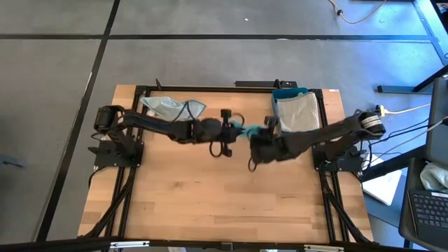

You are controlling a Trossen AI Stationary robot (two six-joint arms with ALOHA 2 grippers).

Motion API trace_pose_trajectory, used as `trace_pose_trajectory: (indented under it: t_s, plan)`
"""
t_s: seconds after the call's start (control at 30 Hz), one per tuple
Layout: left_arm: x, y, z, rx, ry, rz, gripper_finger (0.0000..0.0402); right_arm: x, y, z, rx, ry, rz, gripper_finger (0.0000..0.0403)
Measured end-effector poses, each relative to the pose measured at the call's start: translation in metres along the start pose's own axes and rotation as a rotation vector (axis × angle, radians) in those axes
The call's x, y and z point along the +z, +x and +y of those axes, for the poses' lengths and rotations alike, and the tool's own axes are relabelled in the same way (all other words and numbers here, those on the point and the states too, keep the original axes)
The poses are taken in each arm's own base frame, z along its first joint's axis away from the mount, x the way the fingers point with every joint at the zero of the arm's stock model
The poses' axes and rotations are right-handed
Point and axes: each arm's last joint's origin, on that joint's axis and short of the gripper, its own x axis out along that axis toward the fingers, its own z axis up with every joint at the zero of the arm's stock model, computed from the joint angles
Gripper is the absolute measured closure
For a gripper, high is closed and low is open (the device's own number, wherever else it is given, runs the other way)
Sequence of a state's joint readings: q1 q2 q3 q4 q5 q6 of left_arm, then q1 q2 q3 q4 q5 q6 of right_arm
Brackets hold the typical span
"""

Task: Fold microfiber towels
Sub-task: Put the blue microfiber cloth into the blue bin

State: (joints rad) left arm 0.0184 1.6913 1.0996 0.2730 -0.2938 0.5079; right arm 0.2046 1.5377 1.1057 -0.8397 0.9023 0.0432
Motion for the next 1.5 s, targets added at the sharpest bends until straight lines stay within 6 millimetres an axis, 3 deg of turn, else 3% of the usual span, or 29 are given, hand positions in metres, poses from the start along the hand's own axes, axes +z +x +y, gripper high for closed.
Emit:
trace_pose_trajectory:
  t_s: [0.2, 0.37, 0.57, 0.8, 1.07, 1.23, 1.5]
  plan:
    - [-0.012, 0.011, 0.035, 0.008, -0.054, -0.101, 0.0401, -0.013, -0.007, -0.054, 0.017, 0.115, -0.027, 0.0395]
    - [-0.015, 0.017, 0.052, 0.027, -0.073, -0.217, 0.0401, -0.022, -0.009, -0.078, 0.087, 0.181, -0.047, 0.0395]
    - [-0.021, 0.021, 0.06, 0.033, -0.012, -0.234, 0.0375, -0.03, 0.002, -0.09, 0.11, 0.174, 0.002, 0.0394]
    - [-0.036, 0.023, 0.068, 0.054, 0.0, -0.104, 0.0322, -0.036, 0.014, -0.098, 0.185, 0.211, 0.046, 0.0394]
    - [-0.036, 0.001, 0.091, 0.152, 0.002, 0.041, 0.0312, -0.046, 0.021, -0.108, 0.267, 0.276, 0.129, 0.0394]
    - [-0.034, -0.014, 0.095, 0.121, -0.034, 0.099, 0.0312, -0.047, 0.008, -0.126, 0.337, 0.401, 0.193, 0.0394]
    - [-0.04, -0.018, 0.091, 0.085, -0.025, 0.185, 0.0313, -0.046, -0.028, -0.151, 0.527, 0.565, 0.28, 0.0393]
